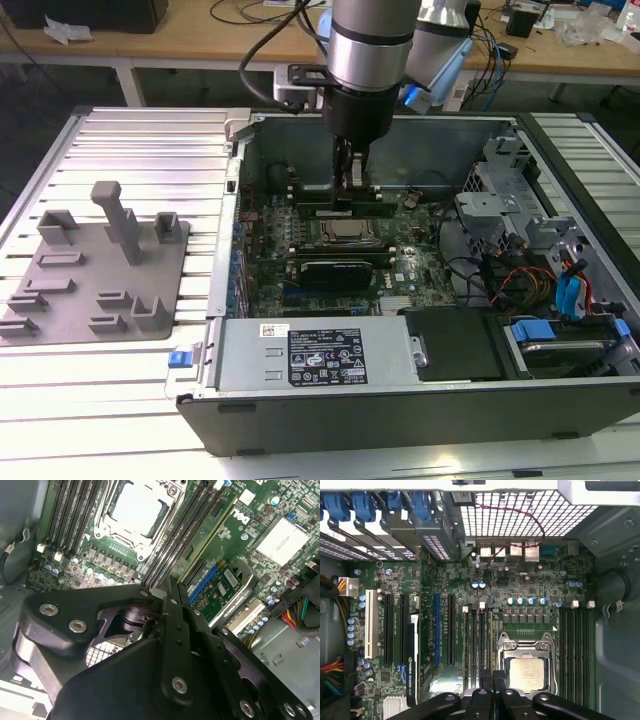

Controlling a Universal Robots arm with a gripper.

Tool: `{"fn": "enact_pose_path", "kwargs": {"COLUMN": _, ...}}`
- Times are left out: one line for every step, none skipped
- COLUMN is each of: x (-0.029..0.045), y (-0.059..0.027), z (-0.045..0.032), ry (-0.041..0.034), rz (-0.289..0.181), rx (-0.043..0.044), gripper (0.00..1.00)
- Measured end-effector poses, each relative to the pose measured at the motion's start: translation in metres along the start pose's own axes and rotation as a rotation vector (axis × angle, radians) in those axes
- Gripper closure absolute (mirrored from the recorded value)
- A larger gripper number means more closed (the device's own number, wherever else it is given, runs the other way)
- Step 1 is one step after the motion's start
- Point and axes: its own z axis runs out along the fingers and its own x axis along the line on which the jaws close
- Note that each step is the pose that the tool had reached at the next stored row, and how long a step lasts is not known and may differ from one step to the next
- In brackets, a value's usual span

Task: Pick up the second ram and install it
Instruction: 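Pick up the second ram and move it above second insertion slot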

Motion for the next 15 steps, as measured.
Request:
{"fn": "enact_pose_path", "kwargs": {"x": 0.0, "y": 0.0, "z": 0.0016, "ry": 0.0002, "rz": -0.003, "rx": 0.0007, "gripper": 0.91}}
{"fn": "enact_pose_path", "kwargs": {"x": 0.0, "y": -0.0001, "z": 0.0036, "ry": 0.0004, "rz": -0.007, "rx": 0.0023, "gripper": 0.91}}
{"fn": "enact_pose_path", "kwargs": {"x": 0.0, "y": -0.0002, "z": 0.0054, "ry": 0.0007, "rz": -0.012, "rx": 0.0039, "gripper": 0.91}}
{"fn": "enact_pose_path", "kwargs": {"x": 0.0, "y": -0.0002, "z": 0.0063, "ry": 0.0006, "rz": -0.015, "rx": 0.0045, "gripper": 0.91}}
{"fn": "enact_pose_path", "kwargs": {"x": -0.0001, "y": -0.0002, "z": 0.0073, "ry": 0.0007, "rz": -0.017, "rx": 0.0049, "gripper": 0.91}}
{"fn": "enact_pose_path", "kwargs": {"x": -0.0001, "y": -0.0002, "z": 0.0093, "ry": 0.0009, "rz": -0.019, "rx": 0.0052, "gripper": 0.91}}
{"fn": "enact_pose_path", "kwargs": {"x": -0.0001, "y": -0.0001, "z": 0.01, "ry": 0.0009, "rz": -0.021, "rx": 0.0054, "gripper": 0.91}}
{"fn": "enact_pose_path", "kwargs": {"x": -0.0001, "y": 0.0003, "z": 0.0106, "ry": 0.0009, "rz": -0.022, "rx": 0.0054, "gripper": 0.91}}
{"fn": "enact_pose_path", "kwargs": {"x": 0.0, "y": 0.0009, "z": 0.0117, "ry": 0.001, "rz": -0.024, "rx": 0.0056, "gripper": 0.91}}
{"fn": "enact_pose_path", "kwargs": {"x": 0.0001, "y": 0.0015, "z": 0.0138, "ry": 0.0011, "rz": -0.026, "rx": 0.0058, "gripper": 0.91}}
{"fn": "enact_pose_path", "kwargs": {"x": 0.0003, "y": 0.0016, "z": 0.0163, "ry": 0.001, "rz": -0.027, "rx": 0.006, "gripper": 0.91}}
{"fn": "enact_pose_path", "kwargs": {"x": 0.0004, "y": 0.0016, "z": 0.0179, "ry": 0.001, "rz": -0.027, "rx": 0.0059, "gripper": 0.91}}
{"fn": "enact_pose_path", "kwargs": {"x": 0.0004, "y": 0.0016, "z": 0.0198, "ry": 0.0011, "rz": -0.027, "rx": 0.006, "gripper": 0.91}}
{"fn": "enact_pose_path", "kwargs": {"x": 0.0006, "y": 0.0015, "z": 0.022, "ry": 0.0011, "rz": -0.027, "rx": 0.006, "gripper": 0.91}}
{"fn": "enact_pose_path", "kwargs": {"x": 0.0009, "y": 0.0015, "z": 0.0237, "ry": 0.0012, "rz": -0.027, "rx": 0.0059, "gripper": 0.91}}
